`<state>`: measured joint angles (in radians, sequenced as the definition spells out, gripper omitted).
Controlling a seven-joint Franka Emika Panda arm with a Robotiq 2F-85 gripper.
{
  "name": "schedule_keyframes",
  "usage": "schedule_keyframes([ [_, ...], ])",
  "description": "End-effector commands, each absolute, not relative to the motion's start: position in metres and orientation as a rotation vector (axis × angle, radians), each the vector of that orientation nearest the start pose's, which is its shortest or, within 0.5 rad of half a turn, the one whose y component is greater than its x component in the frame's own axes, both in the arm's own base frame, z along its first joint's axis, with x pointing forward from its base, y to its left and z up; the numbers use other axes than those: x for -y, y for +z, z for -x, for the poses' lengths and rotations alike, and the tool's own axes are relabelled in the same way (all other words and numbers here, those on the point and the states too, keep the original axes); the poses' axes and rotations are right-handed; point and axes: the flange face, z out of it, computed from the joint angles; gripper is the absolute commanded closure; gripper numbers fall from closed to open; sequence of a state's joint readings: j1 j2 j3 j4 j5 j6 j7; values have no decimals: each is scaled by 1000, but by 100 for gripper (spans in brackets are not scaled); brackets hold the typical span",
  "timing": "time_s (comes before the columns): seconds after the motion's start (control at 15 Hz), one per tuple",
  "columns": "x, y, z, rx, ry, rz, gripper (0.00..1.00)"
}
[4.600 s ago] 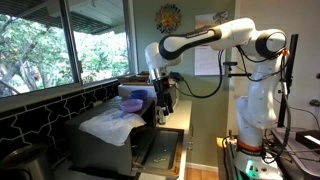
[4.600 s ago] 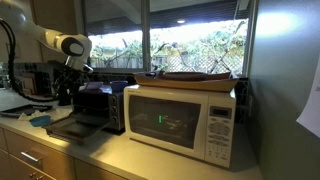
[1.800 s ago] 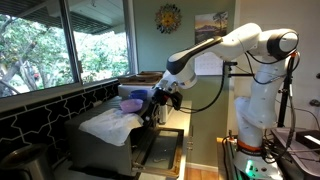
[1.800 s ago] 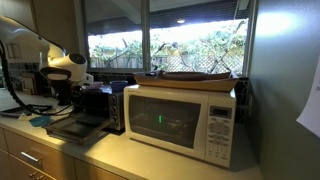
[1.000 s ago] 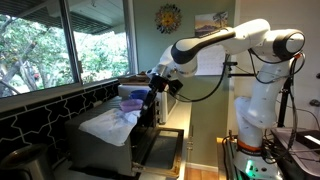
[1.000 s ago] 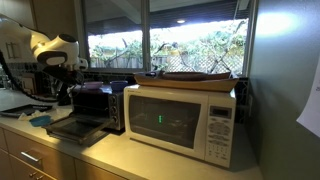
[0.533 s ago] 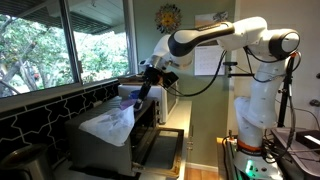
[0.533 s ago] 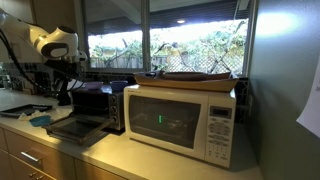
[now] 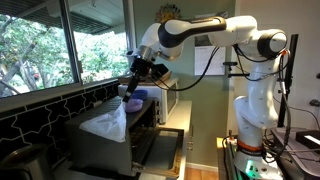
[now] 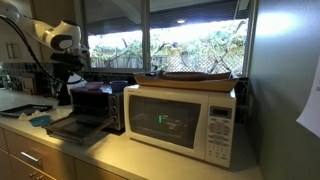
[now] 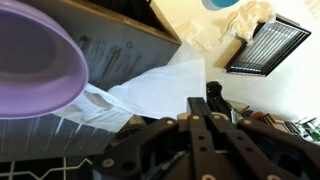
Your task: Place the napkin over the bowl on the left then put the napkin and bowl in the toaster oven.
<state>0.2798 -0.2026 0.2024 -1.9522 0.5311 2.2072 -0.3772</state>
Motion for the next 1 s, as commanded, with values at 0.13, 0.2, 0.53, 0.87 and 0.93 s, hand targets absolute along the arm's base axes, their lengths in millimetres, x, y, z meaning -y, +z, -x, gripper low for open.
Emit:
schedule_keyframes([
  [0.13, -292, 649, -483, 927, -542, 2470, 100],
  [0.2, -295, 654, -484, 941, -541, 2469, 100],
  [0.53, -292, 674, -493, 1002, -544, 2479, 100],
  [0.87, -293, 693, -508, 1055, -590, 2459, 100],
  [0.93, -297, 693, -513, 1064, -577, 2466, 100],
])
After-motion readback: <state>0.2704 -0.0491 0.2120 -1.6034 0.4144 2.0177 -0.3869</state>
